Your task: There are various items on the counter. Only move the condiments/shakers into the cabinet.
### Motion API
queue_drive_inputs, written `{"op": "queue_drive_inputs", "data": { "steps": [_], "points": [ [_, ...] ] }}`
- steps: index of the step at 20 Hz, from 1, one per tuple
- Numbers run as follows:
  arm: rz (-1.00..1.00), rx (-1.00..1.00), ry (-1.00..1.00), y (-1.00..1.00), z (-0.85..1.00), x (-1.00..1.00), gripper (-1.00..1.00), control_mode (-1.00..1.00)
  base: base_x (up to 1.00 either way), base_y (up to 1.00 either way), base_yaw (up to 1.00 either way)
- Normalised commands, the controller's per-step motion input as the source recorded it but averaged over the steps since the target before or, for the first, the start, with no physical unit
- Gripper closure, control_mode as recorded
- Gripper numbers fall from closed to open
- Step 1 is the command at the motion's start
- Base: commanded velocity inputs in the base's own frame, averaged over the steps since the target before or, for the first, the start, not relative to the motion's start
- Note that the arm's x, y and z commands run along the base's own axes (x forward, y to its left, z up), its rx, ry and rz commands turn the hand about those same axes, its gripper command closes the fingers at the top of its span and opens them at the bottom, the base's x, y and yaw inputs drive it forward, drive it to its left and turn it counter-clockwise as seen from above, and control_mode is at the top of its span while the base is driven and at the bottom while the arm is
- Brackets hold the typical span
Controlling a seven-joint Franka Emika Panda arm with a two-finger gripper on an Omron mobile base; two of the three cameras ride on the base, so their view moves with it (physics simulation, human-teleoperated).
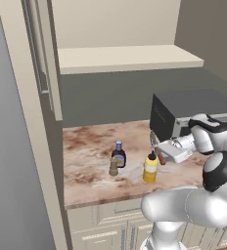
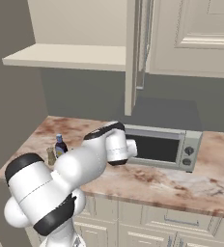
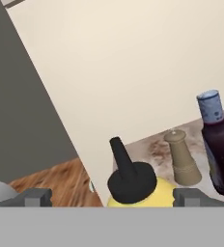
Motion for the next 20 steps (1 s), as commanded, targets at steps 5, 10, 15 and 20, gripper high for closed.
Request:
{"op": "queue_drive_inputs", "data": {
  "steps": [5, 10, 15, 20],
  "points": [
    [0.00, 0.00, 0.00, 0.17, 0.00, 0.00, -1.00, -1.00, 0.00, 0.00, 0.00],
    [0.00, 0.00, 0.00, 0.01, 0.00, 0.00, -1.00, -1.00, 0.00, 0.00, 0.00],
    [-0.06, 0.00, 0.00, 0.00, 0.00, 0.00, -1.00, -1.00, 0.00, 0.00, 0.00],
    [-0.08, 0.00, 0.00, 0.00, 0.00, 0.00, -1.00, -1.00, 0.00, 0.00, 0.00]
  ]
}}
